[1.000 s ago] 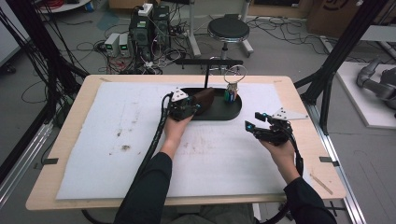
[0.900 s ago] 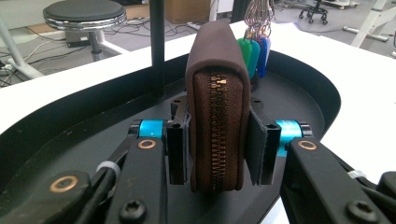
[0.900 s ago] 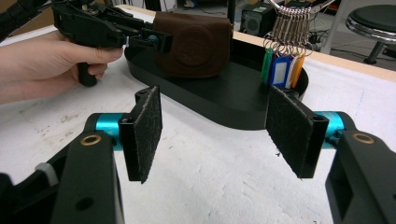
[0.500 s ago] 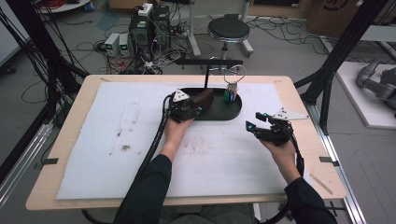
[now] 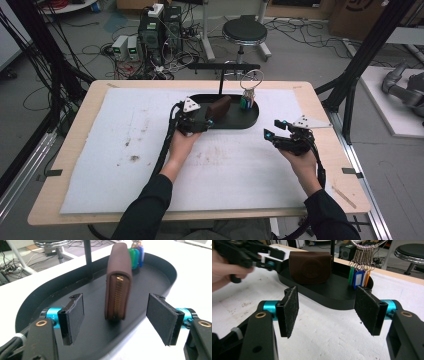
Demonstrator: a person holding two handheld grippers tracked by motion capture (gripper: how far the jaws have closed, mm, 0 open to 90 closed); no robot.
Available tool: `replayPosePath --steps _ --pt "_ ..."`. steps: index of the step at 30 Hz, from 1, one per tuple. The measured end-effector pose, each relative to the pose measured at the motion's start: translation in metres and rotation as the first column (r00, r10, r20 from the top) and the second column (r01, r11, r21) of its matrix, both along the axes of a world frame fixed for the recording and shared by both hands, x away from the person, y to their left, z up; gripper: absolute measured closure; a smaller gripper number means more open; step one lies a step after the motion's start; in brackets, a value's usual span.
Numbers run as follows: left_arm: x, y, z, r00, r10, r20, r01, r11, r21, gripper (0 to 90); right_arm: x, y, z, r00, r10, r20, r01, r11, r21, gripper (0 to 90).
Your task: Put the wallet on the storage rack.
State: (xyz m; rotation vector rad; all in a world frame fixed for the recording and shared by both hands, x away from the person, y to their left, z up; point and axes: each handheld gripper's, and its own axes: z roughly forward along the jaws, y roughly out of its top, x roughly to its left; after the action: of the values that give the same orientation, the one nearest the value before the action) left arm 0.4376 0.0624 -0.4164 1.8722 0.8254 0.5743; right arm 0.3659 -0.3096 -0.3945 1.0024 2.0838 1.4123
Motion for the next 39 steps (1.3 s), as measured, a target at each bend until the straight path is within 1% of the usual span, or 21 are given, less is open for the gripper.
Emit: replayPosePath --steps 2,3,4,8,9,10,13,15,17,18,19,20,21,24,27,28,29,34,39 --pt "-0.009 0.006 0.005 0.9999 -0.012 0.004 0.012 0.9999 0.004 30.4 0.0 0.0 0.0 1.0 -0.002 0.001 0.002 1.0 -0.001 37.3" --pt "-0.013 0.01 0.007 0.9999 -0.012 0.003 0.012 0.9999 -0.003 30.4 0.0 0.0 0.0 1.0 -0.003 0.001 0.003 1.0 0.001 37.3" --pt "-0.017 0.014 0.009 0.9999 -0.012 -0.001 0.012 0.9997 -0.02 30.5 0.001 0.0 0.0 1.0 -0.004 0.002 0.004 1.0 0.0 37.3" --pt "-0.034 0.032 0.016 0.9983 -0.033 -0.048 0.03 0.998 -0.056 30.5 0.001 0.0 0.0 1.0 -0.005 0.002 0.005 1.0 -0.001 37.3" --pt "-0.039 0.036 0.017 0.9982 -0.036 -0.049 0.033 0.9977 -0.06 30.5 0.001 -0.001 0.0 1.0 -0.007 -0.001 0.007 1.0 0.001 37.3" --pt "-0.044 0.042 0.018 0.9984 -0.036 -0.043 0.033 0.9979 -0.055 30.5 0.001 -0.001 0.0 1.0 -0.008 0.004 0.008 1.0 0.0 37.3" --pt "-0.057 0.058 0.02 0.9991 -0.034 -0.027 0.032 0.9974 -0.064 30.5 0.001 -0.003 0.0 0.9999 -0.016 -0.001 0.016 0.9999 0.004 37.3" --pt "-0.067 0.071 0.02 0.9994 -0.027 -0.023 0.025 0.9957 -0.09 30.5 0.002 -0.004 -0.001 0.9998 -0.019 -0.005 0.019 0.9998 0.004 37.2" --pt "-0.074 0.083 0.02 0.9988 -0.028 -0.039 0.024 0.9941 -0.106 30.4 0.003 -0.004 -0.001 0.9998 -0.019 -0.006 0.019 0.9998 0.002 37.3" --pt "-0.077 0.089 0.02 0.9989 -0.031 -0.035 0.027 0.9947 -0.099 30.2 0.003 -0.005 -0.001 0.9998 -0.021 -0.007 0.021 0.9998 0.0 37.2" --pt "-0.08 0.093 0.02 0.9993 -0.024 -0.028 0.021 0.995 -0.098 30.2 0.003 -0.005 -0.002 0.9998 -0.02 -0.006 0.02 0.9998 -0.001 37.2" --pt "-0.084 0.099 0.019 0.9996 -0.02 -0.021 0.018 0.996 -0.088 30.2 0.003 -0.005 -0.002 0.9998 -0.02 -0.006 0.02 0.9998 -0.002 37.2" --pt "-0.086 0.104 0.019 0.9996 -0.017 -0.022 0.015 0.9964 -0.083 30.2 0.003 -0.004 -0.002 0.9997 -0.021 -0.009 0.021 0.9998 -0.002 37.2" --pt "-0.093 0.12 0.015 0.9997 0.006 -0.025 -0.008 0.9959 -0.09 30.2 0.002 -0.004 -0.001 0.9997 -0.023 -0.01 0.023 0.9997 -0.012 37.2" --pt "-0.097 0.135 0.012 0.9991 0.032 -0.029 -0.035 0.9946 -0.098 30.2 0.001 -0.005 -0.001 0.9994 -0.034 0.002 0.034 0.999 -0.028 37.3" --pt "-0.098 0.139 0.011 0.9989 0.037 -0.03 -0.04 0.9943 -0.099 30.0 0.0 -0.005 -0.001 0.9993 -0.038 -0.003 0.038 0.9988 -0.031 37.3" --pt "-0.099 0.143 0.011 0.9987 0.043 -0.029 -0.046 0.9945 -0.094 30.0 0.0 -0.006 -0.001 0.9992 -0.041 0.001 0.041 0.9985 -0.036 37.3" --pt "-0.104 0.157 0.012 0.9985 0.053 -0.008 -0.054 0.9961 -0.069 29.8 -0.002 -0.013 -0.003 0.9982 -0.06 -0.001 0.06 0.9968 -0.052 37.3" --pt "-0.107 0.163 0.011 0.9984 0.051 0.024 -0.05 0.9975 -0.05 29.8 -0.002 -0.018 -0.004 0.9966 -0.082 -0.012 0.081 0.9949 -0.061 37.2"
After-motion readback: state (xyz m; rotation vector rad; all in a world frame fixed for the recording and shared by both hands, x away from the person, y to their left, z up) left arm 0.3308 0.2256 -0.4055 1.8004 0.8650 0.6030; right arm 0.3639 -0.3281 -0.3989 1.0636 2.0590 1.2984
